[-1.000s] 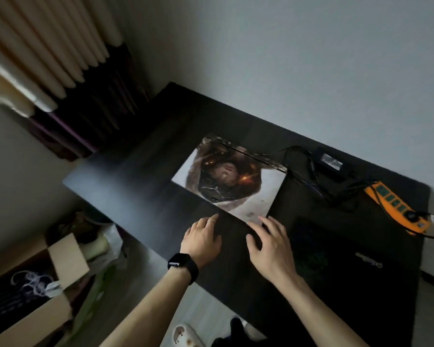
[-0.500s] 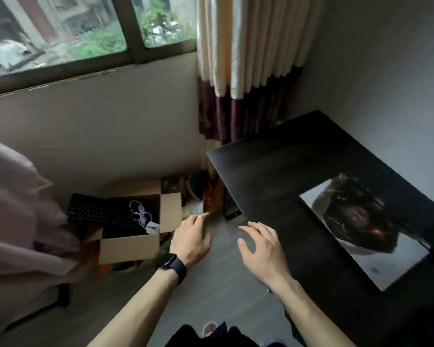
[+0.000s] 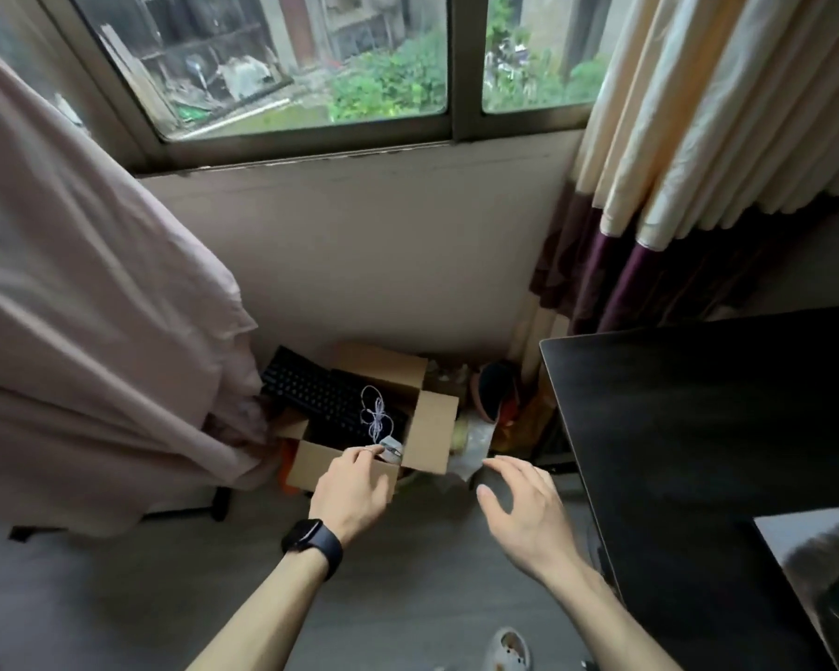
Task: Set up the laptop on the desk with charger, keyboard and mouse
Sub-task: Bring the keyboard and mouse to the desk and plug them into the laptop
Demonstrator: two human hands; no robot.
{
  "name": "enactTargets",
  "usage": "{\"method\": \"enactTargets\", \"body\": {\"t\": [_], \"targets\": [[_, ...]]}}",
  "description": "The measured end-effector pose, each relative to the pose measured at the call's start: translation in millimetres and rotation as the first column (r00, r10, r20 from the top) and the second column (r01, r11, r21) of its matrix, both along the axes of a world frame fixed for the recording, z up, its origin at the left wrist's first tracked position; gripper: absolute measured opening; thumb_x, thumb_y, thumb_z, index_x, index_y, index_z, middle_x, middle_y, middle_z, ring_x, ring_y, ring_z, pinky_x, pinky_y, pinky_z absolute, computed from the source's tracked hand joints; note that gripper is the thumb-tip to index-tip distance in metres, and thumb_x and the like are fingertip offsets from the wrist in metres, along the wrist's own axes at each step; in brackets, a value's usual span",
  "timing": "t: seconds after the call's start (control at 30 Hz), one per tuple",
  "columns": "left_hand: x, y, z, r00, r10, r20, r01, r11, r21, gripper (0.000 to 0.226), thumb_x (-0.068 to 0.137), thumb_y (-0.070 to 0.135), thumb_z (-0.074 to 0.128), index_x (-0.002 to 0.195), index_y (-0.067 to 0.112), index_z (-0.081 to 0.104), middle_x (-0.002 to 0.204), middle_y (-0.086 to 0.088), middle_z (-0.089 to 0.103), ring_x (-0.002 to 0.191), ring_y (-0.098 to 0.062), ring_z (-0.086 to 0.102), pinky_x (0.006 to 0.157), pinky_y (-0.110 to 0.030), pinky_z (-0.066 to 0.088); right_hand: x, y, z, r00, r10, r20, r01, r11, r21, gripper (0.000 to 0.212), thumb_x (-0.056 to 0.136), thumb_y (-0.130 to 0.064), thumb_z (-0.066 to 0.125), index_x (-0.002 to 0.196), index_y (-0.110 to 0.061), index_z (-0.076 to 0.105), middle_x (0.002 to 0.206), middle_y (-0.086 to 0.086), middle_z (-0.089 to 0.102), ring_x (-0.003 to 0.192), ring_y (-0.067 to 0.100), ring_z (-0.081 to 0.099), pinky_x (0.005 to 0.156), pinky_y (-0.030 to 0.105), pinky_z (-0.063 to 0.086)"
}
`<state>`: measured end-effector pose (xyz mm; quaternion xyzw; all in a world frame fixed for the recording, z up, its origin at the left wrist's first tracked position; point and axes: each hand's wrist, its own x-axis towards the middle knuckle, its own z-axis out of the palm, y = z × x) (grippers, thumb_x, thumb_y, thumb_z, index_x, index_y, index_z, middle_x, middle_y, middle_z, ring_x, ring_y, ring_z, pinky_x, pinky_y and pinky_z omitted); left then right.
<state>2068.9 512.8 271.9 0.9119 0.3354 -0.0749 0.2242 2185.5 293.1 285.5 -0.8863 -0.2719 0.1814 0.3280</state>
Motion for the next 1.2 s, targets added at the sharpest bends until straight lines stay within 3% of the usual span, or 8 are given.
{"method": "enactTargets", "body": {"t": [0.17, 0.33, 0.6, 0.83, 1.03, 1.2], "targets": [[1, 35, -5, 0.996, 0.093, -0.01, -0.093, 0.996, -0.012, 0.049, 0.091, 0.035, 0.052, 0.139, 0.025, 0.047, 0.142, 0.002, 0.049, 0.126, -0.021, 0.049, 0.102, -0.034, 0.042, 24, 45, -3, 0.996, 0.085, -0.007, -0.085, 0.996, -0.019, 0.038, 0.095, -0.035, 0.056, 0.132, -0.026, 0.058, 0.133, -0.012, 0.056, 0.128, 0.009, 0.04, 0.106, 0.021, 0.031], [4, 79, -24, 0.994, 0.082, -0.07, -0.084, 0.996, -0.032, 0.05, 0.092, 0.037, 0.051, 0.14, 0.026, 0.046, 0.141, 0.002, 0.049, 0.126, -0.021, 0.049, 0.102, -0.033, 0.042, 35, 94, -17, 0.993, 0.109, -0.047, -0.112, 0.992, -0.062, 0.044, 0.095, -0.041, 0.054, 0.137, -0.027, 0.053, 0.138, -0.012, 0.054, 0.132, 0.009, 0.038, 0.11, 0.026, 0.033], [42, 200, -72, 0.969, -0.152, -0.197, 0.145, 0.988, -0.047, 0.054, 0.092, 0.036, 0.049, 0.144, 0.027, 0.041, 0.142, 0.002, 0.047, 0.13, -0.02, 0.044, 0.102, -0.031, 0.04, 47, 198, -65, 0.979, -0.03, -0.2, -0.012, 0.978, -0.207, 0.063, 0.094, -0.051, 0.053, 0.15, -0.026, 0.035, 0.15, -0.01, 0.043, 0.139, 0.012, 0.035, 0.111, 0.033, 0.037], [81, 290, -143, 0.877, -0.346, -0.332, 0.355, 0.934, -0.035, 0.058, 0.091, 0.039, 0.05, 0.146, 0.026, 0.038, 0.145, -0.003, 0.043, 0.135, -0.025, 0.038, 0.109, -0.038, 0.035, 65, 281, -162, 0.925, -0.169, -0.339, 0.035, 0.929, -0.37, 0.078, 0.09, -0.06, 0.055, 0.153, -0.024, 0.027, 0.153, -0.002, 0.041, 0.14, 0.022, 0.037, 0.11, 0.042, 0.039], [125, 352, -233, 0.74, -0.458, -0.492, 0.533, 0.846, 0.014, 0.07, 0.091, 0.046, 0.052, 0.151, 0.023, 0.024, 0.157, -0.008, 0.024, 0.148, -0.032, 0.011, 0.118, -0.052, 0.015, 86, 340, -288, 0.818, -0.268, -0.508, 0.02, 0.898, -0.44, 0.091, 0.088, -0.057, 0.062, 0.156, -0.016, 0.018, 0.16, 0.009, 0.029, 0.142, 0.031, 0.037, 0.111, 0.04, 0.037], [157, 398, -301, 0.674, -0.45, -0.586, 0.606, 0.79, 0.09, 0.091, 0.083, 0.06, 0.06, 0.154, 0.024, 0.014, 0.16, -0.008, 0.016, 0.148, -0.034, 0.005, 0.119, -0.056, 0.008, 101, 379, -392, 0.856, -0.186, -0.482, -0.086, 0.869, -0.488, 0.098, 0.089, -0.057, 0.061, 0.159, -0.019, 0.005, 0.166, 0.006, 0.013, 0.149, 0.033, 0.02, 0.118, 0.042, 0.027]]}}
